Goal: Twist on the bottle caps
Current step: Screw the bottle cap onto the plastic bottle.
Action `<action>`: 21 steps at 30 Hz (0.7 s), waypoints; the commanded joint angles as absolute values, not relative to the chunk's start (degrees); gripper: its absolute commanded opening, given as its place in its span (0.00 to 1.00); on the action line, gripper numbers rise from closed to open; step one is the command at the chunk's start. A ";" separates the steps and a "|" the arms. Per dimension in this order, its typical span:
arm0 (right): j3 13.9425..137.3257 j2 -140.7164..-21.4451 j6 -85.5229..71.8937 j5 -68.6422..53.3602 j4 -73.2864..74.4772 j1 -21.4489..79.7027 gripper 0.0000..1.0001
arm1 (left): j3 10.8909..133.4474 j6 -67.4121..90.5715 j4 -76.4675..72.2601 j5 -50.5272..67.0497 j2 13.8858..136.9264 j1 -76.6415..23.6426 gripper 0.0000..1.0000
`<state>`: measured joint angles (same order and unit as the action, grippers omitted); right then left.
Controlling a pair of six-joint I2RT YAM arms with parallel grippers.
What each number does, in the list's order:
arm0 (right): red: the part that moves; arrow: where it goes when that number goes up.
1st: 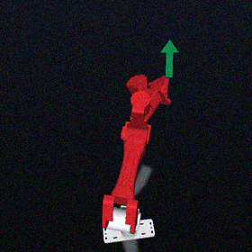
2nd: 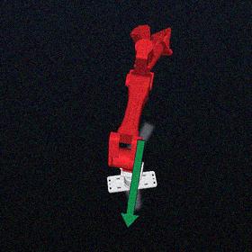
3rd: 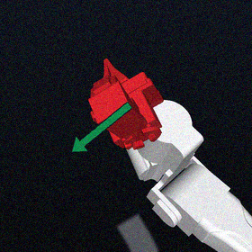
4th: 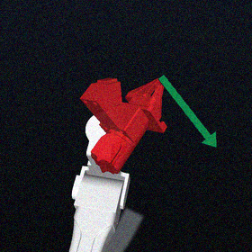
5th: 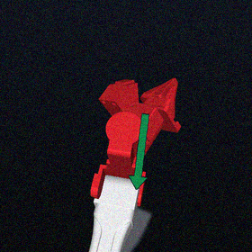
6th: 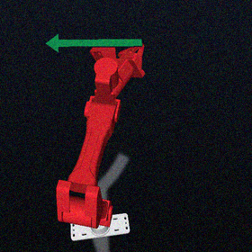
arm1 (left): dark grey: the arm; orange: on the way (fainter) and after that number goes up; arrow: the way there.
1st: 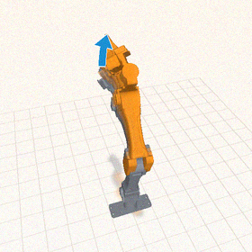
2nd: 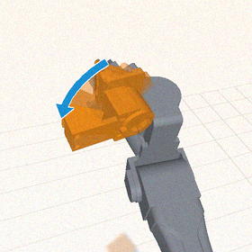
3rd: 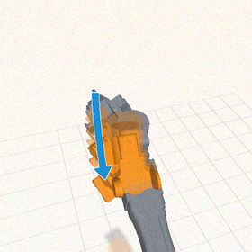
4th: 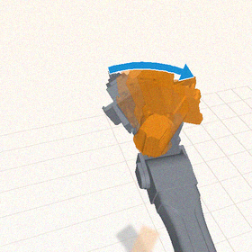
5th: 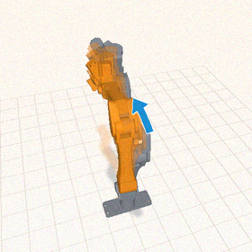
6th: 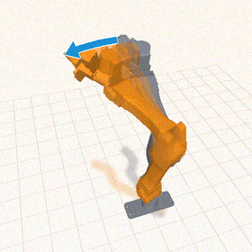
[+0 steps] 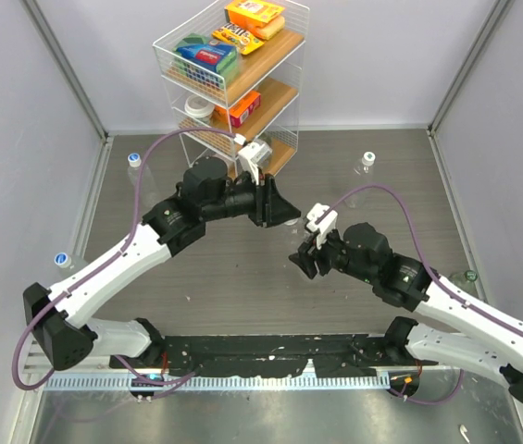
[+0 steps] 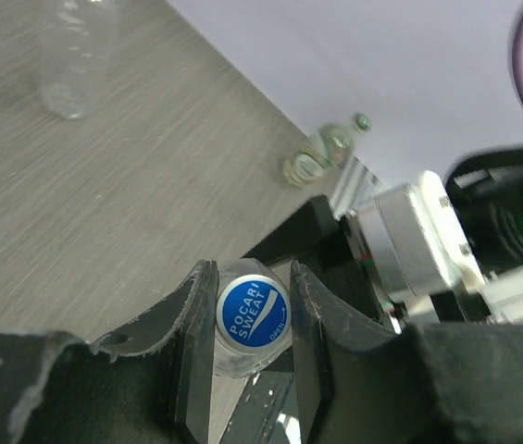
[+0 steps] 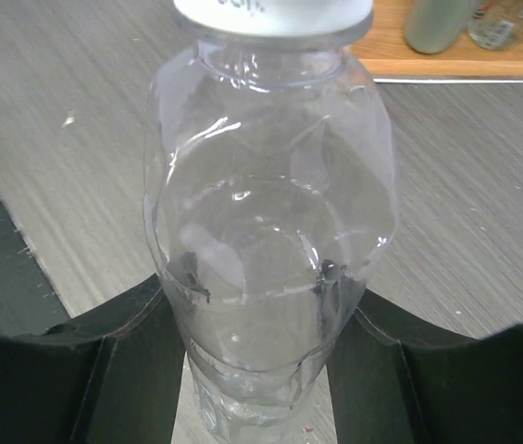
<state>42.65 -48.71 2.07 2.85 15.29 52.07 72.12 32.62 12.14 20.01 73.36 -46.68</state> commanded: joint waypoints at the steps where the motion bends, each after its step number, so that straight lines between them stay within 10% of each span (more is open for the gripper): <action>1: 45.09 -45.71 3.68 -7.87 8.80 52.03 0.01 | 70.41 19.19 9.23 50.40 73.13 -48.52 0.00; 13: 42.63 -43.06 9.75 -44.28 2.99 52.03 0.01 | 69.16 -10.09 24.15 71.97 71.80 -49.75 0.00; 21: 43.24 -43.59 9.68 -44.59 1.93 52.03 0.01 | 72.60 -22.59 36.57 74.36 72.34 -50.01 0.05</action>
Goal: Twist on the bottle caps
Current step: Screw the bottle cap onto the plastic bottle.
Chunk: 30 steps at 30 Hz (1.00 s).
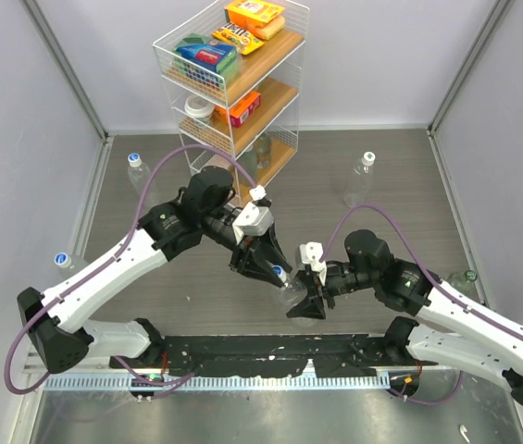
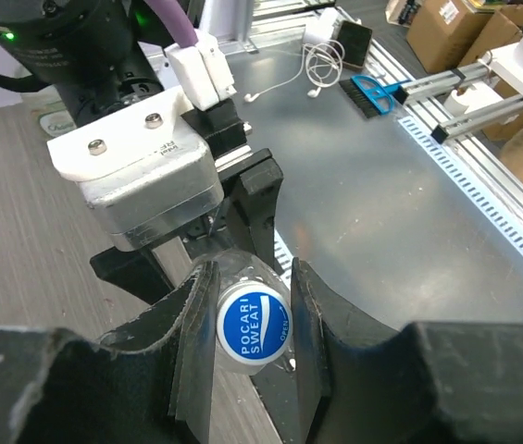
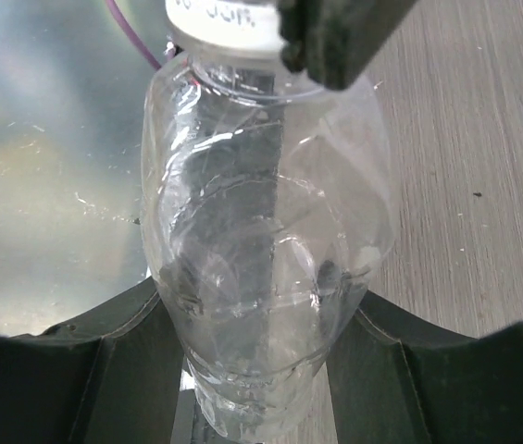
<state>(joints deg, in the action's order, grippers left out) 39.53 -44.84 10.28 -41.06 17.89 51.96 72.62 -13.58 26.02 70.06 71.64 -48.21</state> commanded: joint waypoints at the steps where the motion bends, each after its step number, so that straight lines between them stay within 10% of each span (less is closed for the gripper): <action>1: 43.42 -43.25 9.58 -42.99 2.72 52.12 0.01 | 72.51 -18.85 33.95 73.14 71.81 -50.01 0.35; 3: 43.77 -42.89 9.23 -37.11 3.86 52.12 0.01 | 70.59 -5.70 22.30 67.62 69.62 -50.01 0.63; 4: 43.94 -42.80 9.49 -32.83 4.56 52.03 0.01 | 69.10 2.03 16.23 59.58 68.30 -50.01 0.99; 12: 41.31 -40.69 9.32 -8.72 7.12 52.03 0.01 | 61.35 23.98 -1.41 22.17 58.54 -50.01 1.00; 30: 42.54 -46.23 8.00 3.52 9.05 52.03 0.01 | 72.07 38.93 11.69 -2.03 66.09 -53.70 0.86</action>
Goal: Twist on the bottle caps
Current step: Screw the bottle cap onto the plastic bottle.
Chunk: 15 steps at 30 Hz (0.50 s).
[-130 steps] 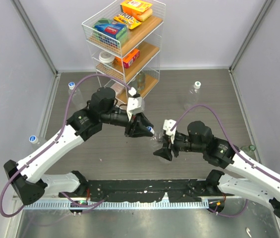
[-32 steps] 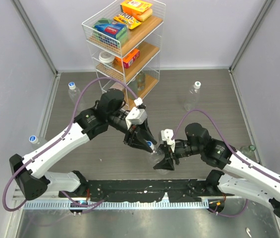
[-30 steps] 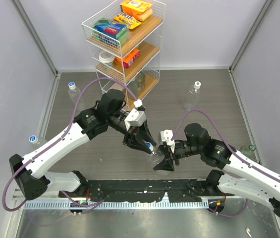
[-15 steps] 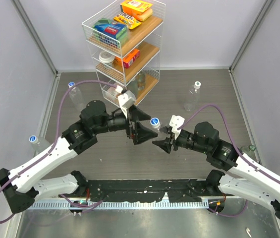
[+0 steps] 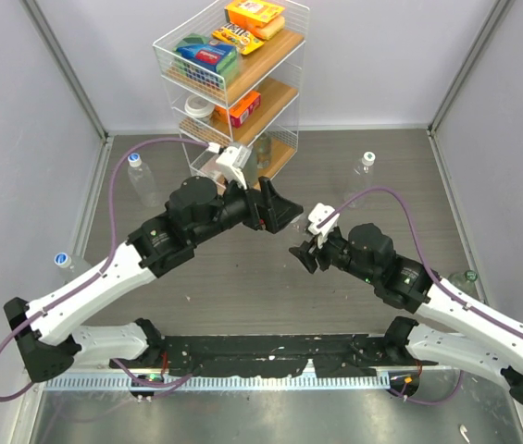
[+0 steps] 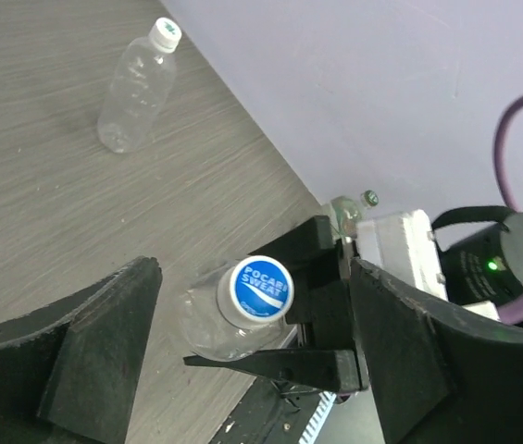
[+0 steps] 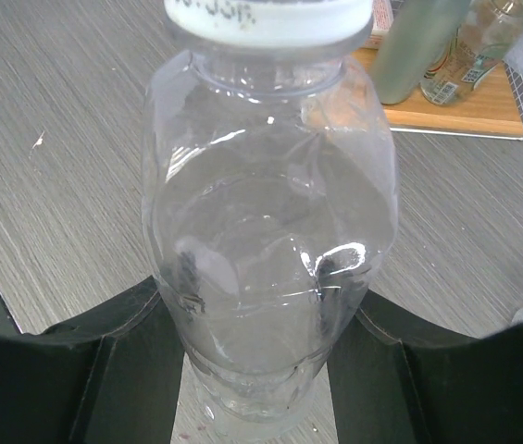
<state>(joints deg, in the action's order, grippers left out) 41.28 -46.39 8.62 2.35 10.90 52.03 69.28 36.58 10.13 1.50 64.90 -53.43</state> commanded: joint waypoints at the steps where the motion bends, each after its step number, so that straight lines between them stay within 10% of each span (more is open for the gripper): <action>1: 42.80 -46.49 7.91 3.17 9.66 52.12 0.01 | 72.42 39.11 11.78 -1.85 66.62 -53.70 0.82; 15: 43.42 -47.02 7.82 3.34 10.46 52.12 0.01 | 73.47 37.88 13.62 2.20 68.55 -54.31 0.66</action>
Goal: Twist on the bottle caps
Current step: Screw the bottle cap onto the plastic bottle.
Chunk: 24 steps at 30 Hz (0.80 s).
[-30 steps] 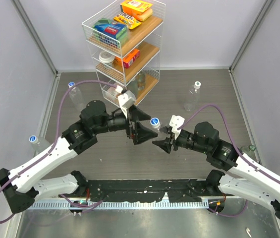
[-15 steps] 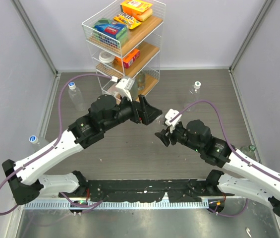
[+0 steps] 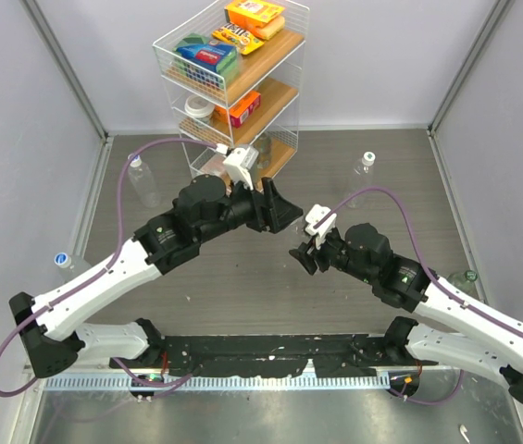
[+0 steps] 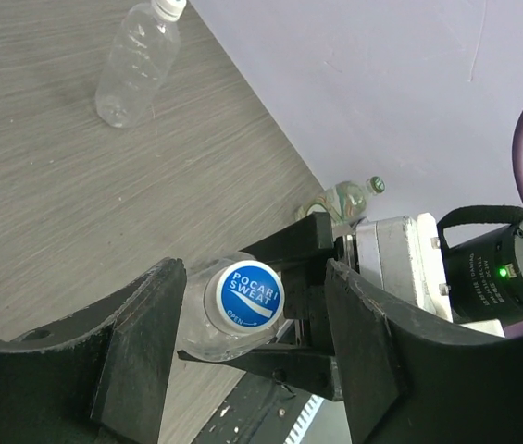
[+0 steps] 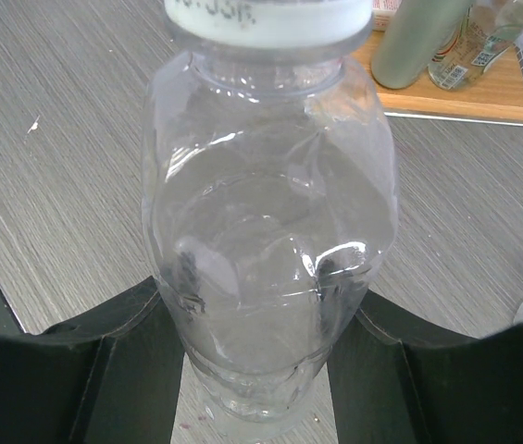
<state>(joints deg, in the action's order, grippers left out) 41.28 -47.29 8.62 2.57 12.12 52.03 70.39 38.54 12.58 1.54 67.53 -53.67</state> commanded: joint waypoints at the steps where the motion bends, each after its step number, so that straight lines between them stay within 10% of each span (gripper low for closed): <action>1: 43.42 -46.93 7.82 3.34 10.46 52.12 0.01 | 73.48 37.71 13.80 1.94 68.55 -54.32 0.65; 14: 43.51 -46.32 7.47 2.46 10.55 52.03 0.01 | 74.62 32.27 15.64 9.91 68.82 -54.32 0.52; 24: 43.33 -44.56 7.65 -2.02 10.37 52.12 0.01 | 73.66 28.39 17.06 14.14 66.19 -54.32 0.21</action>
